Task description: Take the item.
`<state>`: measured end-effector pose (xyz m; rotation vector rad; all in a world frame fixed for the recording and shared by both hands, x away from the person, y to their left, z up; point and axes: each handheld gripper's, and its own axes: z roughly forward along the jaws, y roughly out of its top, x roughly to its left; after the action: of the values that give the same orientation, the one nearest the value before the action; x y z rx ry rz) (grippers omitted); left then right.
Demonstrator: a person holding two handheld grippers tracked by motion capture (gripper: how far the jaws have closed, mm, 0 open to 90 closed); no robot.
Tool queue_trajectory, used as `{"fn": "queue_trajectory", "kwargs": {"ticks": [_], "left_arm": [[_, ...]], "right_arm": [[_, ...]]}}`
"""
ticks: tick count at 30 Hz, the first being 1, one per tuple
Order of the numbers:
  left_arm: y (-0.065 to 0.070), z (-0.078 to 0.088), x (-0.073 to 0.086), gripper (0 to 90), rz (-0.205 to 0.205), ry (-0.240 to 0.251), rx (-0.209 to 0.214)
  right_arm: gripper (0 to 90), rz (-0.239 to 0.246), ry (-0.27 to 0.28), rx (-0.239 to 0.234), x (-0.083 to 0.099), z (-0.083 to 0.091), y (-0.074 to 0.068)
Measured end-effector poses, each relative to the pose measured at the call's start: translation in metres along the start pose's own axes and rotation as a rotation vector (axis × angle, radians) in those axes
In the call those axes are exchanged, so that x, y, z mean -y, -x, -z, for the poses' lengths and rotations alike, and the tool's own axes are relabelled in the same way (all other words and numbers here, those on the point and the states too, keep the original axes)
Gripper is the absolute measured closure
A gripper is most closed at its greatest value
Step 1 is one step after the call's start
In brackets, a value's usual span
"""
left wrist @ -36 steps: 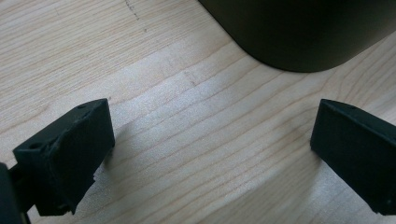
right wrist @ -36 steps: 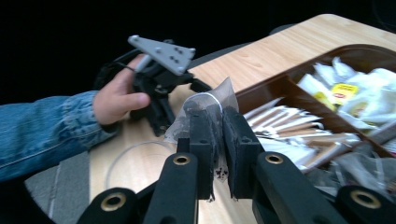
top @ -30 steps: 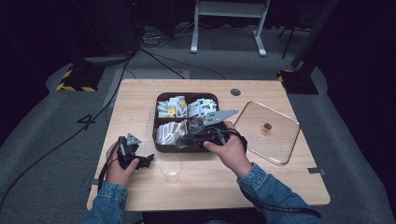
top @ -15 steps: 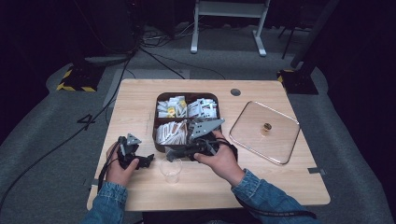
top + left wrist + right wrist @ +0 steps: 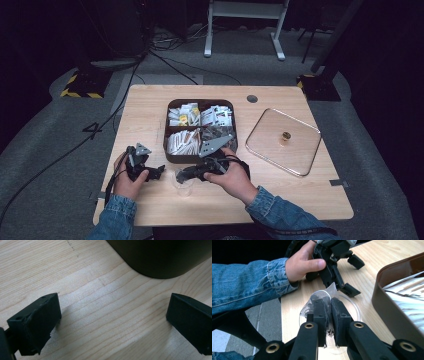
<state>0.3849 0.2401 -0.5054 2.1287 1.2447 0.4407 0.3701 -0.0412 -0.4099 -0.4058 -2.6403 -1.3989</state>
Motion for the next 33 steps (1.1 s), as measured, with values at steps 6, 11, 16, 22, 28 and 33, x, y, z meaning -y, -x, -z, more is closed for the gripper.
{"fn": "queue_trajectory", "kwargs": {"ticks": [6,11,16,22,28,33], "left_arm": [[0.000,0.000,0.000,0.1,-0.001,0.000,0.000],[-0.001,-0.001,-0.001,0.1,-0.003,0.001,0.000],[-0.001,-0.001,-0.001,0.1,-0.002,0.001,0.002],[-0.002,-0.001,-0.001,0.4,0.003,0.003,0.002],[-0.002,-0.002,-0.002,0.2,0.000,-0.001,0.000],[-0.003,-0.003,-0.004,0.2,0.002,-0.001,0.001]], "right_arm": [[75.5,-0.006,-0.014,0.005,0.004,-0.006,0.000],[62.0,-0.029,0.007,0.030,0.006,-0.007,0.003],[58.9,-0.022,0.011,0.049,0.005,-0.004,0.005],[54.4,-0.009,0.033,0.093,0.001,0.007,0.006],[52.1,-0.006,0.061,0.154,-0.004,0.028,0.011],[51.7,-0.014,0.082,0.201,-0.004,0.046,0.018]]}}
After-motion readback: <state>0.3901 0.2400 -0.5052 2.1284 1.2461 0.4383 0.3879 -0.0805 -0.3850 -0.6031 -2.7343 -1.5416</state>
